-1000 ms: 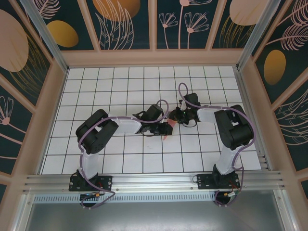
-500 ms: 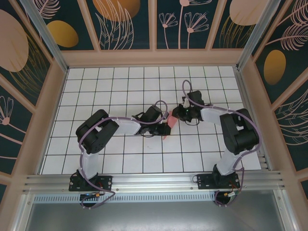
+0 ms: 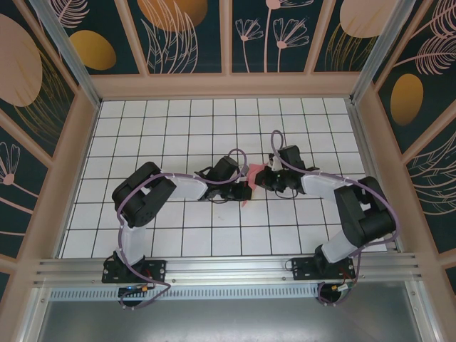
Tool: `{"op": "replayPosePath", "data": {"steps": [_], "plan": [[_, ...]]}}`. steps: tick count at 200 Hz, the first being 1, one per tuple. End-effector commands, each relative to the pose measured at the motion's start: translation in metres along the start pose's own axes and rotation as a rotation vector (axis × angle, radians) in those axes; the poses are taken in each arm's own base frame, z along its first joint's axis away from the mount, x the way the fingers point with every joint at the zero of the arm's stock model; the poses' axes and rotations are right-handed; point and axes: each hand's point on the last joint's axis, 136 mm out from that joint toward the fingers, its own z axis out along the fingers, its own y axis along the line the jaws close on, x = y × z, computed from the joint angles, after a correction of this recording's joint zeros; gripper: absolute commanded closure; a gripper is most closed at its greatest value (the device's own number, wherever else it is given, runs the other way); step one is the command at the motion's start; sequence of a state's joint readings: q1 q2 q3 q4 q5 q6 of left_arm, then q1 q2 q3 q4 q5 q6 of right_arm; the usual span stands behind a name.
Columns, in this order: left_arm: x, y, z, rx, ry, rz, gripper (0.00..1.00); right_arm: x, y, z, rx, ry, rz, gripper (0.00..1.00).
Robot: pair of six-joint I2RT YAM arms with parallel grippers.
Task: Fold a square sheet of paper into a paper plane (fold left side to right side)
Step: Fold the wing for the fifth time at the center of the table.
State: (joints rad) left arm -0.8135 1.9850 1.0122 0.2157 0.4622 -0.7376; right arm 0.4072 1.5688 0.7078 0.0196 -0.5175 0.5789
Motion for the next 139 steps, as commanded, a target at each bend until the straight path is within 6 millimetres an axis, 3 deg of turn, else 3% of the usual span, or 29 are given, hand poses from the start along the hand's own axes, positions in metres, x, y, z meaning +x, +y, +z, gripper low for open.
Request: {"op": "replayPosePath", "data": {"steps": [1, 49, 72, 139], "plan": [[0.031, 0.046, 0.005, -0.125, 0.068, -0.081, 0.95, -0.014, 0.014, 0.009, -0.046, -0.022, -0.025, 0.89], [0.033, 0.052, 0.003, -0.131, 0.067, -0.096, 0.97, -0.017, 0.007, 0.036, 0.002, 0.016, -0.045, 0.89], [0.034, 0.054, 0.001, -0.134, 0.066, -0.104, 0.97, -0.018, -0.007, 0.044, 0.054, 0.023, -0.044, 0.89], [0.038, 0.067, -0.002, -0.155, 0.069, -0.136, 0.98, -0.027, -0.035, 0.045, 0.129, -0.003, -0.079, 0.89]]}}
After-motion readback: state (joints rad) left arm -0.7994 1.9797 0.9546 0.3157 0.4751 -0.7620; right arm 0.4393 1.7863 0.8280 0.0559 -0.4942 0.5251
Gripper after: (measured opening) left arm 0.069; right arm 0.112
